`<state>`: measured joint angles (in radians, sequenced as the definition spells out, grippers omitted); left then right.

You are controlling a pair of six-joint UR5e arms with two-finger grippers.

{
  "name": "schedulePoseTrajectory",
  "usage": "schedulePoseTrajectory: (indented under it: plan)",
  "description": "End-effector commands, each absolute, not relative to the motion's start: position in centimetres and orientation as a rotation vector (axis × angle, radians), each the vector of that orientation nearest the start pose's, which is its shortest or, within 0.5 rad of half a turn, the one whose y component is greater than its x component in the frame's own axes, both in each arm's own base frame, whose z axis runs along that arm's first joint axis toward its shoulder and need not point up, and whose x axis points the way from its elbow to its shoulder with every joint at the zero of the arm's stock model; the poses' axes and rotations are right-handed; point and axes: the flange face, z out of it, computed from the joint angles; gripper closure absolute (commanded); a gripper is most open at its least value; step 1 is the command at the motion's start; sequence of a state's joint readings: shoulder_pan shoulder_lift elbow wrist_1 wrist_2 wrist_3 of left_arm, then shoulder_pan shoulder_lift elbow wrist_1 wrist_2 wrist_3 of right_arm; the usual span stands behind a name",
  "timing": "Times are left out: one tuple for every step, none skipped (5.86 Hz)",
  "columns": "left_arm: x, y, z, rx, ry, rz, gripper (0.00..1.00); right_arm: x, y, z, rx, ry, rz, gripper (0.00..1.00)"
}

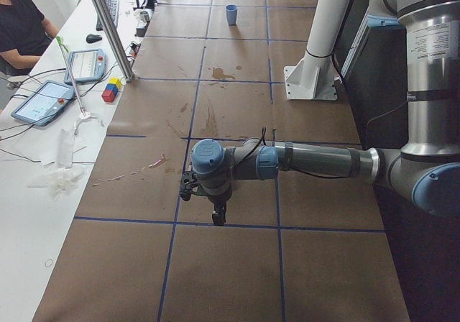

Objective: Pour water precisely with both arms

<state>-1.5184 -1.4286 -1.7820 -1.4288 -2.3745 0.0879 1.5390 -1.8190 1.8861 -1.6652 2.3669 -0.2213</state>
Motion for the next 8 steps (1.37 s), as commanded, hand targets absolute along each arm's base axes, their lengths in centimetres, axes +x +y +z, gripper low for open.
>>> schedulePoseTrajectory:
  plan:
    - [-3.97, -42.35, 63.58, -0.065, 0.803, 0.097, 0.00, 4.95, -38.66, 61.91, 0.054, -0.800, -0.230, 0.00]
    - [-3.98, -42.25, 63.28, -0.059, 0.802, 0.100, 0.00, 4.94, -38.73, 61.81, 0.061, -0.800, -0.231, 0.00]
    - [-4.05, -42.19, 63.31, -0.057, 0.802, 0.099, 0.00, 4.93, -38.67, 61.69, 0.079, -0.800, -0.238, 0.00]
    - [-4.00, -42.15, 63.29, -0.056, 0.809, 0.098, 0.00, 4.93, -38.93, 61.46, 0.124, -0.795, -0.262, 0.00]
    - [-3.97, -42.19, 62.62, -0.046, 0.814, 0.102, 0.00, 4.87, -38.92, 61.69, 0.127, -0.795, -0.261, 0.00]
    - [-3.96, -42.26, 62.61, -0.044, 0.814, 0.102, 0.00, 4.84, -38.91, 61.67, 0.122, -0.800, -0.252, 0.00]
    - [-3.90, -42.31, 62.76, -0.038, 0.814, 0.115, 0.00, 4.83, -38.83, 61.74, 0.118, -0.802, -0.248, 0.00]
    - [-3.97, -42.17, 62.74, -0.038, 0.814, 0.112, 0.00, 4.77, -38.93, 61.57, 0.123, -0.801, -0.252, 0.00]
